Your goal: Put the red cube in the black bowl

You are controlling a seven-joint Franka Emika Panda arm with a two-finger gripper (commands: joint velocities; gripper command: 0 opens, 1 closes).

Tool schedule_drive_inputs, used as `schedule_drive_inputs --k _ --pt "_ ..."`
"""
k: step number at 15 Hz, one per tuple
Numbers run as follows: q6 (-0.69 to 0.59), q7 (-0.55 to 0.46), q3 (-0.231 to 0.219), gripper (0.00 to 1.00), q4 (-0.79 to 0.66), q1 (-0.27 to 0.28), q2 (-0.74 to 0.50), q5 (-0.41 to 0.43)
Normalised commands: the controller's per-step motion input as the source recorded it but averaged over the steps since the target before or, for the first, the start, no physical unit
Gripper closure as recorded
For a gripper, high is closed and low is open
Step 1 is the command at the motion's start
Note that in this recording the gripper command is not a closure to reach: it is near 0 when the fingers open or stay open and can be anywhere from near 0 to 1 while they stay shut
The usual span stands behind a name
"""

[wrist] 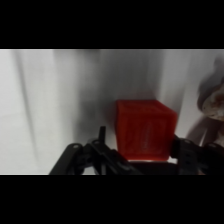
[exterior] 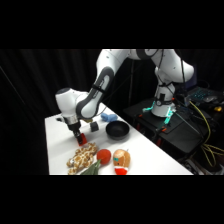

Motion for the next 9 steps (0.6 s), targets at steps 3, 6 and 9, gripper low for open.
schedule_drive_inputs --k 3,6,9 --pt "-0.26 -0.02 0.047 1.00 0.17 -0.080 0.03 0.115" --pt "-0.29 0.02 0.006 1.00 0.08 -0.022 -0.09 0.069" --pt "-0.35 0.05 -0.027 1.00 -0.04 0.017 -0.31 0.042"
